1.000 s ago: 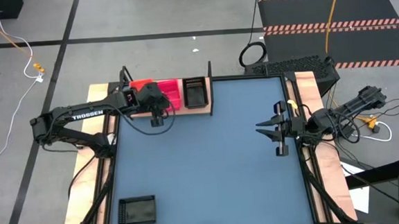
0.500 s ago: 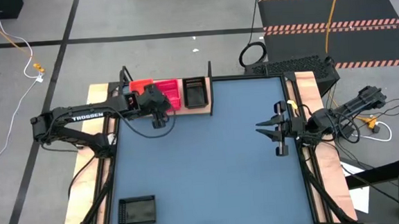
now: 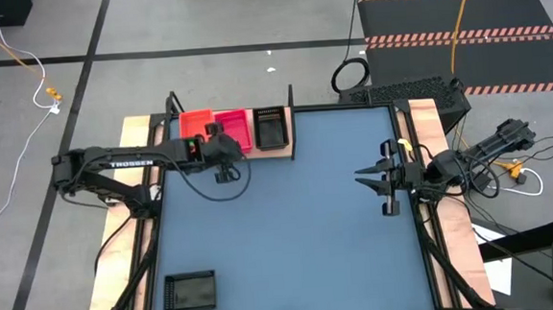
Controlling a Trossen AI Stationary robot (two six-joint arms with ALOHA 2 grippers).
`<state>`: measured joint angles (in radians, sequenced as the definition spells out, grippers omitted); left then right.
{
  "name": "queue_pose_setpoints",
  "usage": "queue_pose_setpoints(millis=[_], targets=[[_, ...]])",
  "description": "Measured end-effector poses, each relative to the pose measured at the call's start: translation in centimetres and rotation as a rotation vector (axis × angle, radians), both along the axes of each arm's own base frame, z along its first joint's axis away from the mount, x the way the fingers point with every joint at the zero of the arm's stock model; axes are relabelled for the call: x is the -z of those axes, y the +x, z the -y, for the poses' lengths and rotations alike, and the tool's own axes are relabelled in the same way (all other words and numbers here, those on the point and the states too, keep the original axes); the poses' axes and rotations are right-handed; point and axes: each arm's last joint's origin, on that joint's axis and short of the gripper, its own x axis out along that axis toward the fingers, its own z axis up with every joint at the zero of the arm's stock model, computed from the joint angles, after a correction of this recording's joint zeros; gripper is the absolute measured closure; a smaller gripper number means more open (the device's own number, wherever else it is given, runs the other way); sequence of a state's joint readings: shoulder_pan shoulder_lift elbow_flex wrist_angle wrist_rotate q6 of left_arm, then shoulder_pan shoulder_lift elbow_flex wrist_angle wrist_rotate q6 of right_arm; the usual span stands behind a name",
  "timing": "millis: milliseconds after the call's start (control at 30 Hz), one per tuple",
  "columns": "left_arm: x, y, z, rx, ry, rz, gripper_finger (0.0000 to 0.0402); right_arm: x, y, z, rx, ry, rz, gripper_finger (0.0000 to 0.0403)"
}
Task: Stack baskets on shelf by color
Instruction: Stack the red bin on top of the stacked red bins on the shelf, then stack the black bin on top of the stacked black bins on the shelf
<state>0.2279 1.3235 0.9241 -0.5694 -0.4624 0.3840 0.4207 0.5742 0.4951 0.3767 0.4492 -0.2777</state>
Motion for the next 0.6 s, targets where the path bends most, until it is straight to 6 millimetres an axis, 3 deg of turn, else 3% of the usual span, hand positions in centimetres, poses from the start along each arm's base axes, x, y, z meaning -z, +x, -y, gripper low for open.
queue_pose_setpoints(millis=[333, 500, 600], targets=[[-1.3, 0.0, 1.0, 0.004, 0.065, 0.062, 0.0232, 0.0, 0.0, 0.0, 0.0, 0.0, 0.0, 0.0337], [-3.6, -0.3, 3.6, 0.066, 0.045, 0.173, 0.0232, -0.1, -0.1, 0.0, 0.002, -0.002, 0.004, 0.0337], [-4.7, -0.4, 5.7, 0.053, -0.089, 0.318, 0.0232, -0.1, -0.1, 0.1, 0.008, -0.024, 0.008, 0.0337]])
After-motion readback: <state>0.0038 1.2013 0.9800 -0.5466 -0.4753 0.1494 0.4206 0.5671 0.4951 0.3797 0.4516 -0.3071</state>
